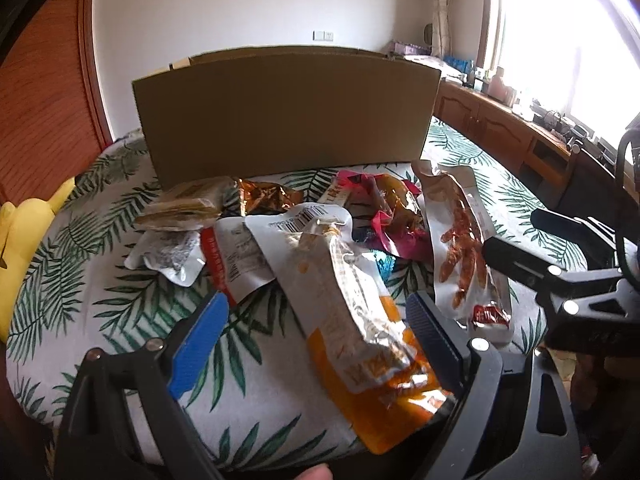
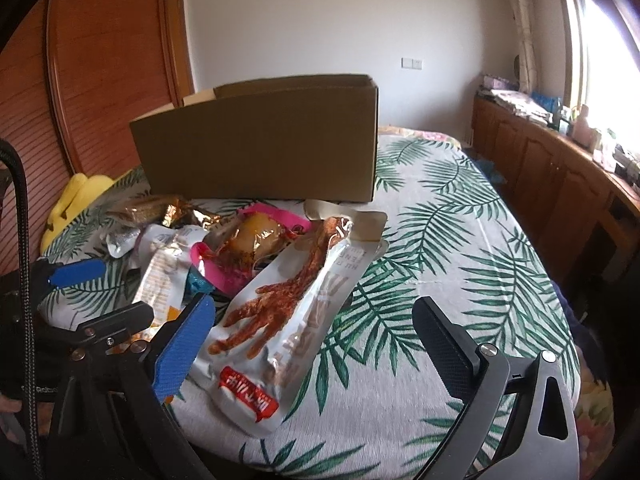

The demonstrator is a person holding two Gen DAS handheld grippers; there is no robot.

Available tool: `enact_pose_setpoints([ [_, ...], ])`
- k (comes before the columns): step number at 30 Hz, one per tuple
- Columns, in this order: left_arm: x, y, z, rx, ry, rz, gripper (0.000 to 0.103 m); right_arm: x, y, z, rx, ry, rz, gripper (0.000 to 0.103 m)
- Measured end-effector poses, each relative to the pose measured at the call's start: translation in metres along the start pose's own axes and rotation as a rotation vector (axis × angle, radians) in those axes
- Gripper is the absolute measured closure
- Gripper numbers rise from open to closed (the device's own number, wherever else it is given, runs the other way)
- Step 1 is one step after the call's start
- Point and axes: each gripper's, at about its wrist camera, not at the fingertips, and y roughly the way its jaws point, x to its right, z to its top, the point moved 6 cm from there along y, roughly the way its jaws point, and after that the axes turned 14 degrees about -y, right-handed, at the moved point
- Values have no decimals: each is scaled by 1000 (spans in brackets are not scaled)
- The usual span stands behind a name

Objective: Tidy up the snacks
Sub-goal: 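Lower left tool to white-orange packet while right tool reaches chicken-feet packet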

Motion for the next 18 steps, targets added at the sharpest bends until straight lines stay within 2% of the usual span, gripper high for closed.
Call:
enact_pose_setpoints([
  [12,1,30,7,-108,15,37,12,8,25,-2,-72,32,52,3],
  [18,6,37,9,-131,51,60,12,7,36,-1,-106,30,64,3],
])
